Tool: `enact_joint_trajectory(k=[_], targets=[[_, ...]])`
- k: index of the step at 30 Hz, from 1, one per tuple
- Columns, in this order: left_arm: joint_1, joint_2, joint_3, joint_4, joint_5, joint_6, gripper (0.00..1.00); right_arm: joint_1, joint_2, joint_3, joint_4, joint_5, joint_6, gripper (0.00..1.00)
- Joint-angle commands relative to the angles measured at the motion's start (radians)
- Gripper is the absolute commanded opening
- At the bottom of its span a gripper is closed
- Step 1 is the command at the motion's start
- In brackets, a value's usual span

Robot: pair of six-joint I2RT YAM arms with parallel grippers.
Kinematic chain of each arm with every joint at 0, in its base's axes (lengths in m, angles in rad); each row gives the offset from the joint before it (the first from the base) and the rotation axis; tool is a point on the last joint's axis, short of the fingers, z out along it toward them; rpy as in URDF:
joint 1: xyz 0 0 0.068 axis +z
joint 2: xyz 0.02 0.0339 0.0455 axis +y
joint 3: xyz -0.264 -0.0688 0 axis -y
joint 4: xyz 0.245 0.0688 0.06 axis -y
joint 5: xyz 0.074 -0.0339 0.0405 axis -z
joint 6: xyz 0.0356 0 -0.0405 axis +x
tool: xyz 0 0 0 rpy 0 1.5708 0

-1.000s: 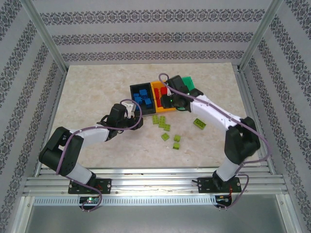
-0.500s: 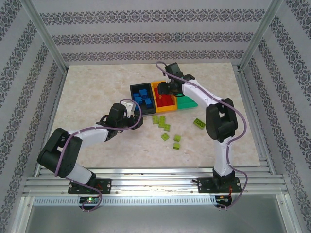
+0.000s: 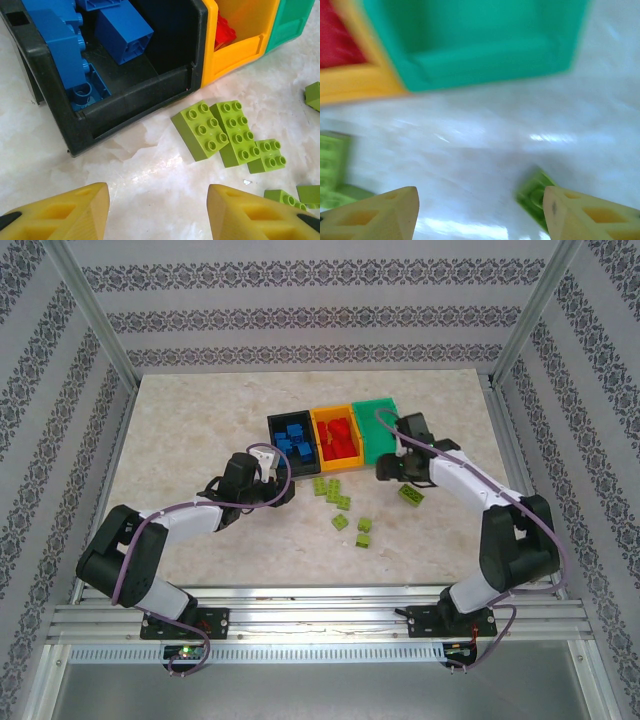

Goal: Sort the legos into containers by color
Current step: Pick up the lego from the middle-right of the table.

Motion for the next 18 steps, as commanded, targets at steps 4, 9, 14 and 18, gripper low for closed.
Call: enact_joint_trajectory(k=[4,9,14,18], targets=[[0.018,0.006,-0.001,0.026,0.043,-0.023,0.55,-0.044,0.022,-0.072,-0.021,0.041,0.0,0.73],[0.017,-0.005,-0.003,0.017,0.035,-0.013,0.55,-0.062,0.101,-0.043,-0.046,0.043,-0.032,0.73],[0.018,-0.008,-0.004,0.015,0.04,-0.011,0.55,-0.077,0.173,-0.005,-0.074,0.084,-0.046,0.73],[0.018,-0.004,-0.003,0.016,0.049,-0.014,0.55,-0.074,0.194,0.014,-0.087,0.093,-0.055,0.71]])
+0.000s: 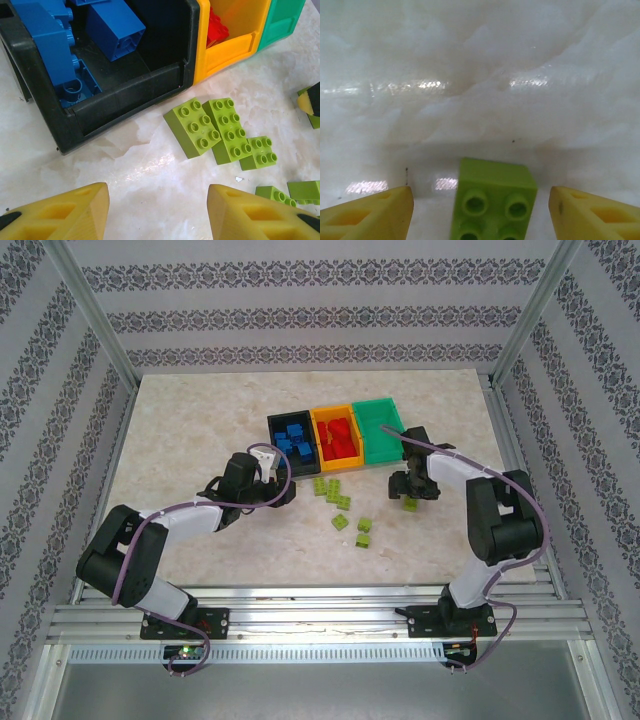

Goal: Sort the legos into containers by color
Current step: Pick up the lego from the middle-right of the table.

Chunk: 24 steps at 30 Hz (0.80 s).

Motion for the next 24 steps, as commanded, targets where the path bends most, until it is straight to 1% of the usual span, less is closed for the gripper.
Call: enact_joint_trajectory(k=[1,3,4,8,10,12,15,18,21,24], targets=[[0.018,-0.005,-0.002,0.015,0.027,-0.007,0.54,-0.005,0.004,0.024,-0.031,0.019,-0.022,0.7],[0.018,-0.008,-0.004,0.018,0.024,-0.007,0.55,-0.003,0.0,0.012,-0.028,-0.008,-0.018,0.64],[0.018,-0.008,-0.006,0.018,0.023,-0.007,0.55,-0.003,-0.005,0.008,-0.031,-0.018,-0.017,0.59],[0.018,-0.008,-0.004,0.02,0.032,-0.01,0.54,0.001,-0.048,-0.028,-0.025,-0.043,-0.005,0.35],[0.018,-0.011,-0.006,0.02,0.023,-0.009,0.55,0.001,-0.07,-0.036,-0.027,-0.056,0.001,0.29],[0.018,-0.006,-0.005,0.021,0.023,-0.009,0.54,0.004,-0.101,-0.037,-0.034,-0.077,0.007,0.27],[0.017,-0.003,-0.004,0.021,0.028,-0.011,0.54,0.02,-0.151,-0.015,-0.04,-0.104,0.018,0.27],[0.017,-0.001,-0.004,0.021,0.022,-0.009,0.55,0.038,-0.174,0.058,-0.048,-0.119,0.021,0.29],[0.018,0.006,-0.001,0.024,0.032,-0.014,0.54,0.044,-0.132,0.181,-0.047,-0.123,0.009,0.29],[0.018,0.012,0.0,0.025,0.025,-0.011,0.55,0.042,-0.032,0.338,-0.066,-0.116,-0.02,0.3]])
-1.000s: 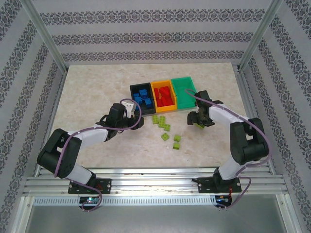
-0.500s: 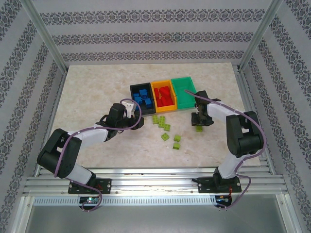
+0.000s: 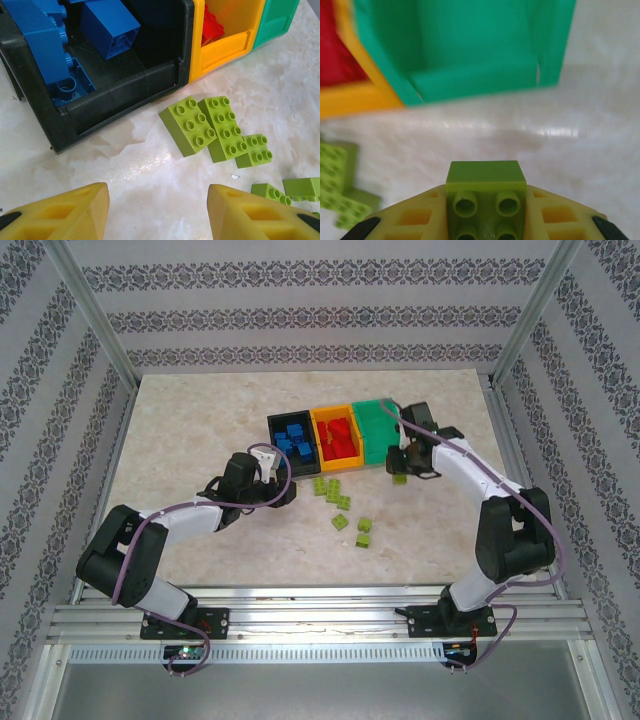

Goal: Sort the legos into containers by color
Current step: Pick up the lego from the middle-right of the table, then place the lego in the container, then pick up the lego from the bottom-center of the table.

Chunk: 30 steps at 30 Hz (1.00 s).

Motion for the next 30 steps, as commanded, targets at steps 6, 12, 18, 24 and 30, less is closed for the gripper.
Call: enact_joint_trajectory(k=[6,12,18,24,30], targets=[[0.019,0.012,0.004,0.018,0.005,-0.007,0.54,0.003,0.267,0.395,-0.06,0.022,-0.054,0.48],[0.019,-0.001,-0.003,0.015,-0.004,-0.002,0.54,0.036,0.236,0.323,-0.061,0.001,-0.04,0.55],[0.02,0.005,0.0,0.02,0.013,-0.011,0.55,0.129,0.024,0.018,-0.049,0.007,0.007,0.56],[0.02,0.014,0.001,0.028,0.029,-0.022,0.54,0.254,-0.167,-0.228,-0.056,-0.006,0.121,0.58],[0.022,0.012,0.001,0.029,0.03,-0.021,0.54,0.35,-0.184,-0.341,-0.009,-0.059,0.233,0.6]])
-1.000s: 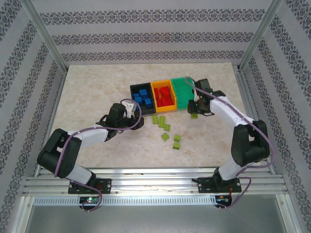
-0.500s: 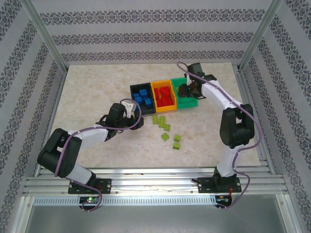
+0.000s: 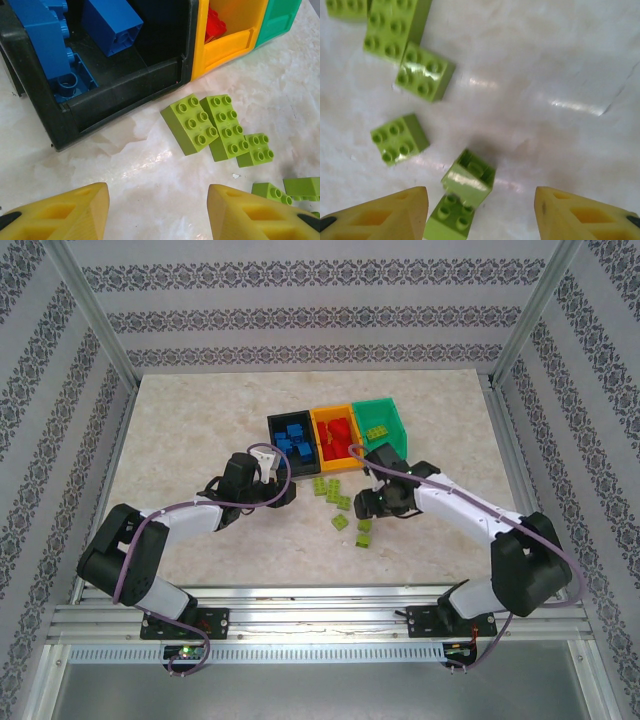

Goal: Sort the legos into containers by color
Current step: Pick up the lego from the bottom-center of the table.

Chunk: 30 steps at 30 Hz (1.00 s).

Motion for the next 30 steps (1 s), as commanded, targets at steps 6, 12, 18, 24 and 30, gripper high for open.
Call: enact_joint_trajectory(k=[6,12,18,24,30], targets=[[0.016,0.005,0.003,0.026,0.028,-0.014,0.54,0.083,0.111,-0.016,0.061,-0.009,0.1,0.65],[0.017,0.007,0.003,0.028,0.029,-0.013,0.55,0.103,0.213,0.039,0.05,0.054,0.069,0.63],[0.017,0.017,0.01,0.022,0.034,-0.009,0.54,0.107,0.235,0.043,0.044,0.081,0.055,0.38],[0.017,0.019,0.013,0.016,0.034,-0.006,0.54,0.085,0.192,0.059,0.03,0.09,0.038,0.3],[0.017,0.02,0.008,0.029,0.043,-0.014,0.54,-0.011,0.147,0.111,0.034,0.078,0.005,0.3]])
